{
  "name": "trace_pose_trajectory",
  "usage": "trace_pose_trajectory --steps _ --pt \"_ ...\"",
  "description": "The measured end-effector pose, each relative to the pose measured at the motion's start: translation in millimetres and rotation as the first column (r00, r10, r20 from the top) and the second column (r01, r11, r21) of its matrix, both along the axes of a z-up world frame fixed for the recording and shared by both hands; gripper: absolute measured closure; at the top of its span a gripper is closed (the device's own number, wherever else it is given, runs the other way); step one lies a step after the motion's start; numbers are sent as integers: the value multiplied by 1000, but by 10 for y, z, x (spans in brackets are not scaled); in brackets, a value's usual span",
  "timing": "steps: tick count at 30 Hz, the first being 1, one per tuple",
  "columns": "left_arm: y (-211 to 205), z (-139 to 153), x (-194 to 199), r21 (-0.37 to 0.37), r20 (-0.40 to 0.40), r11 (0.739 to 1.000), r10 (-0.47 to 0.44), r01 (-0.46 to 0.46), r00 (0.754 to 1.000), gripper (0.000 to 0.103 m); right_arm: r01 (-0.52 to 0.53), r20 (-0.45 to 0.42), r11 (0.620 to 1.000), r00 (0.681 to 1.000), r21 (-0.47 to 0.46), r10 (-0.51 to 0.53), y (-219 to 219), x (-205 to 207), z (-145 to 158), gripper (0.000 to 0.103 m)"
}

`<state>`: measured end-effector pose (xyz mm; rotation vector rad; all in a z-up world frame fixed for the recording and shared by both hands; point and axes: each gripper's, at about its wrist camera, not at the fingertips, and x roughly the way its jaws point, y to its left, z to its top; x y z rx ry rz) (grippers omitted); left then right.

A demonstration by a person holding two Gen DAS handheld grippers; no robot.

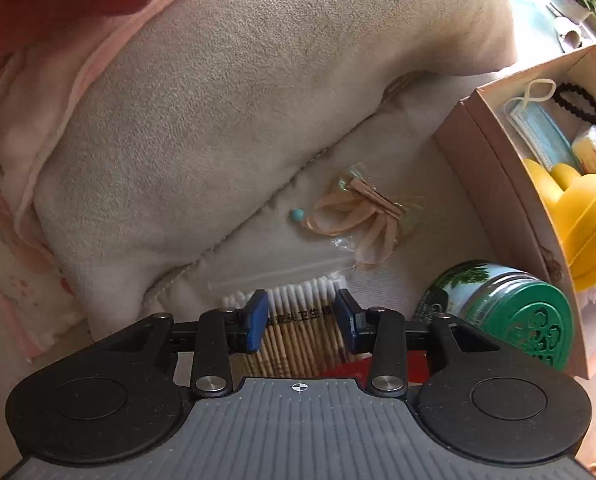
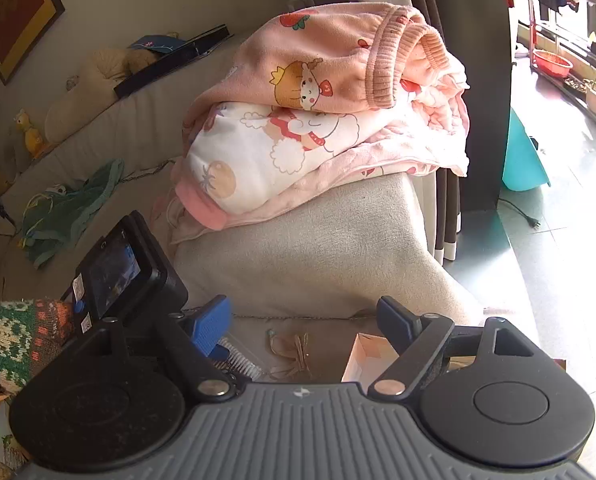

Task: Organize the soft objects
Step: 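Grasp the cotton swab bag with the left gripper while the right gripper reaches toward the peach ribbon, then grasp the peach ribbon with the right gripper while the left gripper lifts the swab bag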

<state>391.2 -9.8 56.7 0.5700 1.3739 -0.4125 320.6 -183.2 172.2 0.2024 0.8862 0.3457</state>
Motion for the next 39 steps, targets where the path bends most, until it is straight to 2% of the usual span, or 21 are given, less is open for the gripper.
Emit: trace_pose_trajectory --steps 4,7,10,12,13,15,16,18,20,21,23,25,28,29,35,39 --pt "162 17 58 33 92 999 25 -28 995 59 -8 -9 1000 1000 12 8 9 5 -97 22" --pt "391 143 87 0 111 993 117 -118 987 61 -12 -17 1000 1000 18 13 -5 -32 -143 22" --pt "686 251 115 -65 52 962 267 -264 962 61 -21 -9 1000 1000 10 21 -22 -88 -150 22" --pt "847 255 121 -91 -2 930 358 -356 934 61 -25 -2 1000 1000 5 25 -25 -114 -152 22" --pt "890 228 140 -108 -47 905 408 -411 912 61 -28 -1 1000 1000 6 28 -20 -119 -154 22" --pt "947 180 155 -149 -127 872 451 -467 883 61 -35 -1 999 999 15 35 0 -121 -160 22" --pt "936 153 154 -158 -155 865 455 -477 877 61 -39 0 999 999 24 39 12 -121 -160 22" --pt "849 146 159 -147 -156 875 440 -461 885 53 -46 3 998 999 38 46 26 -134 -157 22" --pt "775 127 199 -150 -169 881 425 -449 889 32 -57 9 998 998 39 57 34 -166 -150 22" --pt "759 122 205 -156 -176 877 427 -454 887 26 -59 12 998 998 36 59 34 -178 -149 22" --pt "718 96 216 -166 -186 878 420 -449 888 9 -62 16 998 998 27 61 22 -207 -149 22" --pt "694 88 222 -131 -145 896 407 -425 902 10 -57 14 998 998 28 57 -1 -225 -160 22" --pt "661 145 191 -76 -79 923 371 -377 925 20 -55 8 998 998 20 55 -21 -236 -184 22" --pt "687 168 212 -63 -67 925 372 -376 926 23 -57 6 998 998 14 57 -20 -236 -191 22" --pt "828 114 348 -99 -132 896 419 -433 898 16 -55 -32 998 998 11 55 54 -151 -256 22" --pt "822 80 388 -115 -146 901 402 -419 904 13 -53 -46 998 998 -25 52 172 -49 -251 22"
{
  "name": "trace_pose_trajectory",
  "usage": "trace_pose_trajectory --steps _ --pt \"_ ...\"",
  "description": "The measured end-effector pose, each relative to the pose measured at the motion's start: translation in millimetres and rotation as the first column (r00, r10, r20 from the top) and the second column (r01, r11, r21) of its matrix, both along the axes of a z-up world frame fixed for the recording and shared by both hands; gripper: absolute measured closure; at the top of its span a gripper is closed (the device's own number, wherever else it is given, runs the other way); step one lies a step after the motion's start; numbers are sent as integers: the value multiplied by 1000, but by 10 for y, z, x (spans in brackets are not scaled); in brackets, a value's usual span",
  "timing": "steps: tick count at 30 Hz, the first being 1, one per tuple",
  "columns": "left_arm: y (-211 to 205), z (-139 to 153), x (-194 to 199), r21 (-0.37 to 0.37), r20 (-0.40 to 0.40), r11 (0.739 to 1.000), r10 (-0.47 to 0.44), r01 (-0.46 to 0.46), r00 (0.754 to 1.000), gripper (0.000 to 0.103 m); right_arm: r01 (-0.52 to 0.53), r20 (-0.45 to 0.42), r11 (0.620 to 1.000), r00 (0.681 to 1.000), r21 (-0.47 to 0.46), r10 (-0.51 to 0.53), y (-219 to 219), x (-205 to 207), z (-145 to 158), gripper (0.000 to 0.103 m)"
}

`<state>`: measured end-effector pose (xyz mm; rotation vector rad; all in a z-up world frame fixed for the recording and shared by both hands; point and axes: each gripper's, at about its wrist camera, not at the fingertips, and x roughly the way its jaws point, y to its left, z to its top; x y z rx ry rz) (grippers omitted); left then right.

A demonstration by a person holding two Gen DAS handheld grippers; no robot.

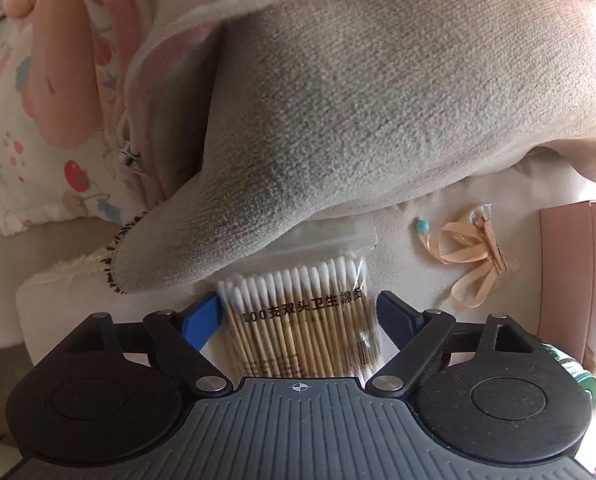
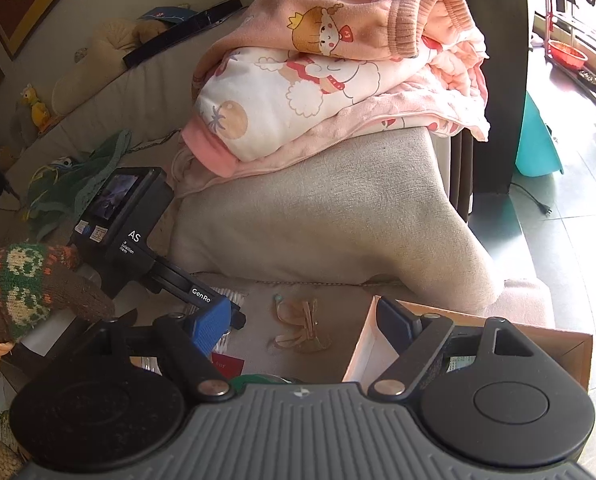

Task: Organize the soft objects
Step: 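Grasp the peach ribbon with the right gripper while the left gripper lifts the swab bag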

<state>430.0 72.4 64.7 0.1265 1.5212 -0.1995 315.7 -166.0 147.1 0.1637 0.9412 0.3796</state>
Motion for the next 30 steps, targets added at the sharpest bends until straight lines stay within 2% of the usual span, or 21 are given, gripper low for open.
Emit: trace_pose_trajectory --steps 3,5,8,12,14,15,17,22,23,24,25,26,27,30 --pt "32 50 -7 -25 12 999 -35 35 999 13 15 -33 999 999 -36 -16 104 109 -34 22" --pt "125 110 -14 -59 32 998 -27 29 999 25 14 -64 997 998 -73 -19 197 193 -84 22" --pt "391 227 11 -146 60 989 -4 13 998 26 2 -102 994 995 -112 -14 339 319 -158 22" --pt "628 392 -135 -212 99 977 23 -2 995 27 -52 -121 987 992 -152 33 560 448 -270 22" --pt "677 446 -183 -247 117 969 44 -14 992 27 -89 -152 979 987 -185 61 686 520 -380 28" --pt "732 483 -196 -265 126 964 55 -20 991 27 -109 -179 976 981 -189 74 738 564 -445 39" --pt "846 509 -226 -299 134 954 73 -30 988 27 -141 -258 970 962 -197 87 848 678 -626 51" --pt "1030 485 -288 -309 140 950 93 -45 986 27 -162 -345 939 937 -303 50 1070 878 -992 54" --pt "1050 497 -319 -308 143 950 100 -52 985 27 -159 -354 935 934 -317 39 1086 902 -1038 57" --pt "1080 529 -329 -310 147 949 107 -57 983 27 -160 -363 931 931 -329 32 1106 921 -1082 66" --pt "1109 532 -348 -314 156 947 120 -66 980 27 -170 -344 924 938 -343 45 1135 910 -1062 76" --pt "1144 632 -370 -314 164 947 129 -72 978 27 -188 -346 920 936 -343 62 1155 893 -1037 94" --pt "1157 627 -420 -313 177 947 136 -75 975 27 -186 -341 925 938 -332 66 1152 866 -987 93" --pt "1199 967 -582 -315 237 947 141 -61 961 27 -176 -264 939 960 -294 97 1147 665 -617 93"
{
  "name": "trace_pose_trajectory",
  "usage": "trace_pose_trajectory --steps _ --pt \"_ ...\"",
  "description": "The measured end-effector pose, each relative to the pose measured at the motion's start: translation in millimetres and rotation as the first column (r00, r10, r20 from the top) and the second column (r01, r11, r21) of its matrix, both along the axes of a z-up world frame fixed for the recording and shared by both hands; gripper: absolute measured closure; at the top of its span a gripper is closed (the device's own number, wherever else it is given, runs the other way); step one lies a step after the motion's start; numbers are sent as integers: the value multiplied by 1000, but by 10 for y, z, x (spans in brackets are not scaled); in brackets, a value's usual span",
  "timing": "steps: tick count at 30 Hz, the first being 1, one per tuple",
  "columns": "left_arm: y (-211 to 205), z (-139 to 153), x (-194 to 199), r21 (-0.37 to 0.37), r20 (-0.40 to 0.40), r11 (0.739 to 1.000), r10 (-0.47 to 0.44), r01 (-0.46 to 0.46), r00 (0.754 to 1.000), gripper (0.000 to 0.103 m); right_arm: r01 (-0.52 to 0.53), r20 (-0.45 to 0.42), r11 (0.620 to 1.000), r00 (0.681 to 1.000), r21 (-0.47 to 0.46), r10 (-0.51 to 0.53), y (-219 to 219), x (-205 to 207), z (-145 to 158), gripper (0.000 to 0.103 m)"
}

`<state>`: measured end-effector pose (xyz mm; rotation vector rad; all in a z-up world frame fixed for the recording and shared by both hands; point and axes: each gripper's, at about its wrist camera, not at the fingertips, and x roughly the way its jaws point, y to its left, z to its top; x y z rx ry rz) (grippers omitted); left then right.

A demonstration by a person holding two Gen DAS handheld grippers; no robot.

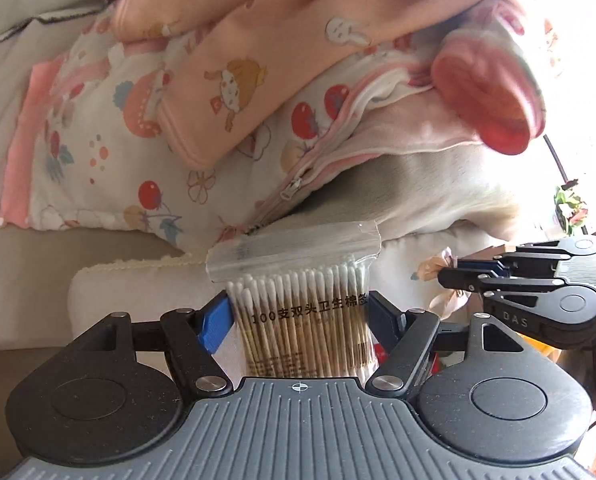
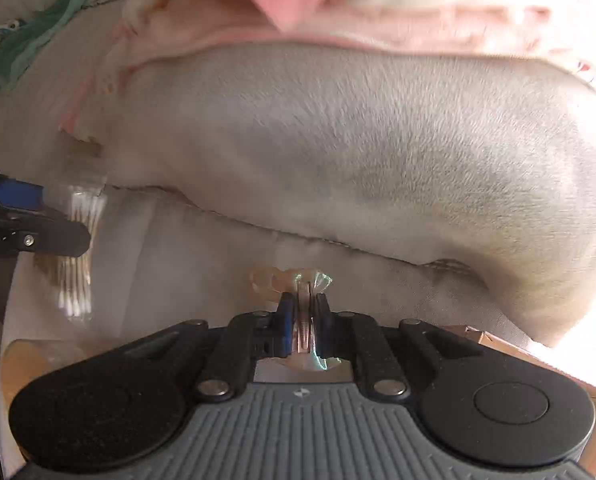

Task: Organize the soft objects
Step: 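Grasp the peach ribbon with the right gripper while the left gripper lifts the swab bag, then carry swab bag and ribbon to the pink box while the left gripper releases the swab bag inside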

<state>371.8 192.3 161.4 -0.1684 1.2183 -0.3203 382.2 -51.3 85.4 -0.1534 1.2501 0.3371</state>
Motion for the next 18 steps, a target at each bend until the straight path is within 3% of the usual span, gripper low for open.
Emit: trace_pose_trajectory --steps 4,8,14,18 --pt "-116 463 -429 24 100 1000 -16 14 995 27 -40 118 995 993 96 28 -21 -411 711 93" --pt "-186 840 -854 59 154 998 -37 28 987 27 -114 251 982 965 152 74 -57 -924 1451 93" --pt "-505 1047 -1344 70 143 995 -83 74 986 27 -160 328 973 940 164 99 -280 -1562 1954 93" --pt "-874 1061 -1522 73 135 988 -148 139 980 27 -147 343 973 936 177 79 -557 -1916 2060 93"
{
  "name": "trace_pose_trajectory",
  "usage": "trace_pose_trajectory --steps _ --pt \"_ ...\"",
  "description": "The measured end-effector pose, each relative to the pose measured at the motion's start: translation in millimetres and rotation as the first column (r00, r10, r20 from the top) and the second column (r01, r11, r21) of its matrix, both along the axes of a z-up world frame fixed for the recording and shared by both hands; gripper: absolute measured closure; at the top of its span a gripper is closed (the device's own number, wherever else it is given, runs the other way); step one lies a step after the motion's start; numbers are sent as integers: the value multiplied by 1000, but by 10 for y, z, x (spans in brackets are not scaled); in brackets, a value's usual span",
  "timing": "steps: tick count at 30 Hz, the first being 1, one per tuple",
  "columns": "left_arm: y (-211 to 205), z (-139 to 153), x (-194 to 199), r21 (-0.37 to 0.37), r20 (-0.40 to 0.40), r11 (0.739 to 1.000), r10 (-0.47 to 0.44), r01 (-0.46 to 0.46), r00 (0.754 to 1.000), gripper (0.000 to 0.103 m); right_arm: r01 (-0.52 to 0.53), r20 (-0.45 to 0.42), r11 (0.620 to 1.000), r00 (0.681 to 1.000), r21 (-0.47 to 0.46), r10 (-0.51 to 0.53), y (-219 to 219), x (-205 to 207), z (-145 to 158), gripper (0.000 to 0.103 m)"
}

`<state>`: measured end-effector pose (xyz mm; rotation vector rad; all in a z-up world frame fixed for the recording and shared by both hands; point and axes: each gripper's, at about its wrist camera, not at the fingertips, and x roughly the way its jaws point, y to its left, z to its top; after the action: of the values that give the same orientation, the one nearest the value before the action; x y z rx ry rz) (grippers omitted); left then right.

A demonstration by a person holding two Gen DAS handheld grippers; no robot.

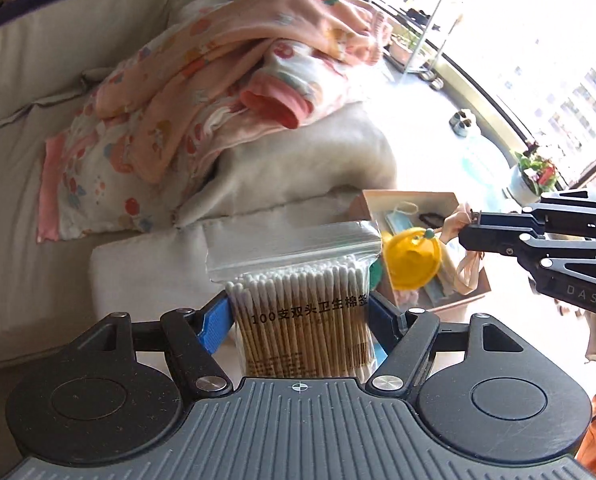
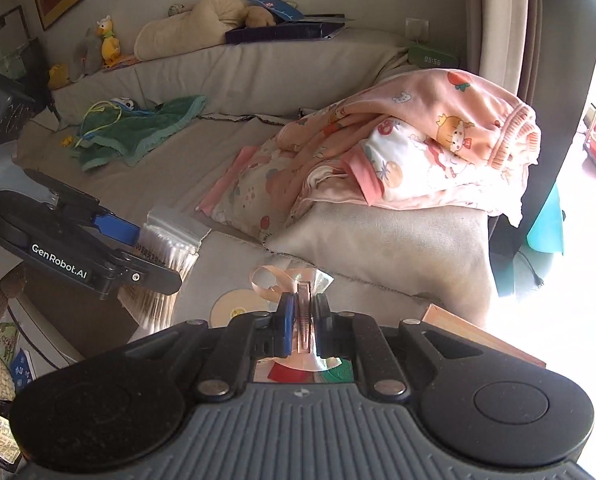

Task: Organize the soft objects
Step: 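Carry swab bag and ribbon to the pink box while the left gripper releases the swab bag inside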

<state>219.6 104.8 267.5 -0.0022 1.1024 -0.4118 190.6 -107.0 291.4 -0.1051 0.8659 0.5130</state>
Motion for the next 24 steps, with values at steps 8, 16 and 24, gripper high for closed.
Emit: trace_pose_trajectory --steps 8,16,24 --pt "-1139 -267 -59 3 -74 984 -179 180 981 27 98 46 995 994 15 -99 -783 -499 -61 93" --pt "-1965 -866 190 -97 -118 977 -199 188 973 27 266 58 963 962 32 -268 -1586 -578 -349 93" --pt "-2134 -1504 218 -93 151 984 -137 152 979 27 346 52 937 936 53 -349 -2006 -407 -761 93"
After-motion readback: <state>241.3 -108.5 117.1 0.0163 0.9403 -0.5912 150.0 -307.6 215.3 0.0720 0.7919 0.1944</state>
